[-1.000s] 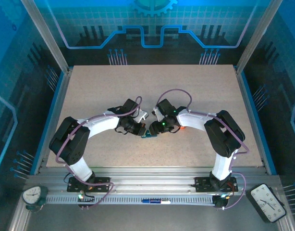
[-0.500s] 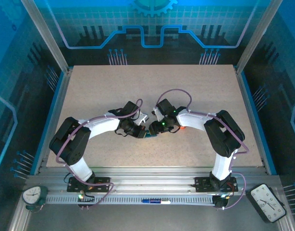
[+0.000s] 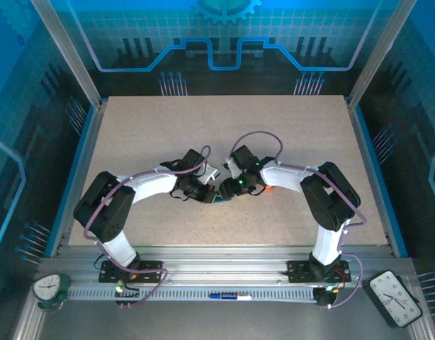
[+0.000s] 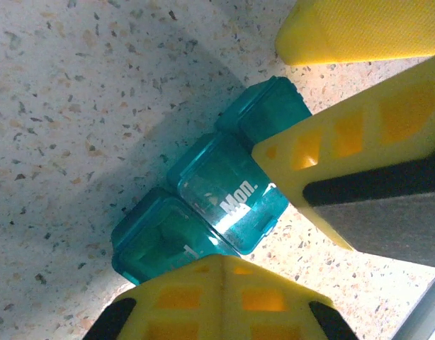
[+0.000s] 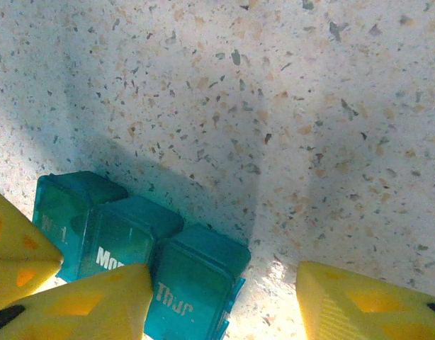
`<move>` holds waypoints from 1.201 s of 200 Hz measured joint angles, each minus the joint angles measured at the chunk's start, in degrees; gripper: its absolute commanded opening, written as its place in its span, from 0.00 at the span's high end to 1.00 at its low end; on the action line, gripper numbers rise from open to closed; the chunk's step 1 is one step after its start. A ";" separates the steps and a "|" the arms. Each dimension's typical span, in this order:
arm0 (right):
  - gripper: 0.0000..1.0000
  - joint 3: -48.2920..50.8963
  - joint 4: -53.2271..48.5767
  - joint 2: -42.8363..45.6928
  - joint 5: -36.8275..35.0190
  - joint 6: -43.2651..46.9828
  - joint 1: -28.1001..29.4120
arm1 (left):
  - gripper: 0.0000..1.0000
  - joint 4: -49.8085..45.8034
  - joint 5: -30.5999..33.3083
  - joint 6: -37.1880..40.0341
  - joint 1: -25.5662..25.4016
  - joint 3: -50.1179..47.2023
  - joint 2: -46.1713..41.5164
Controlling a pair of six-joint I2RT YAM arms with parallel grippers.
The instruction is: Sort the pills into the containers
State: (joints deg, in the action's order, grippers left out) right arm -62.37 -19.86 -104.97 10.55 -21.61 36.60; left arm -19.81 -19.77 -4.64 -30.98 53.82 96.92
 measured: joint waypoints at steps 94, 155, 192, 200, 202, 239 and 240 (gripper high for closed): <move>0.43 0.00 0.15 -0.07 0.46 -0.04 -0.28 | 1.00 0.81 0.00 0.00 -0.04 0.00 0.28; 0.44 0.02 0.17 -0.07 0.48 -0.31 -0.28 | 1.00 0.63 0.02 -1.09 -0.37 0.00 0.26; 0.44 0.02 0.20 -0.09 0.52 -0.44 -0.31 | 1.00 0.57 0.13 -1.53 -0.59 0.00 0.26; 0.44 0.02 0.24 -0.13 0.59 -0.46 -0.31 | 1.00 0.44 0.44 -1.73 -0.70 0.00 0.26; 0.44 0.02 0.26 -0.15 0.61 -0.46 -0.31 | 1.00 0.42 0.46 -1.73 -0.70 0.00 0.26; 0.44 0.07 0.48 -0.22 0.96 -0.52 -0.57 | 1.00 -0.02 1.05 -2.99 -0.87 0.00 0.15; 0.44 0.07 0.48 -0.22 1.01 -0.52 -0.61 | 1.00 -0.02 1.09 -2.99 -0.87 0.00 0.13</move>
State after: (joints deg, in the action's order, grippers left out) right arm -62.30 -19.38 -105.19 11.55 -22.13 35.99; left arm -19.84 -18.68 -7.64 -31.86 53.82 97.06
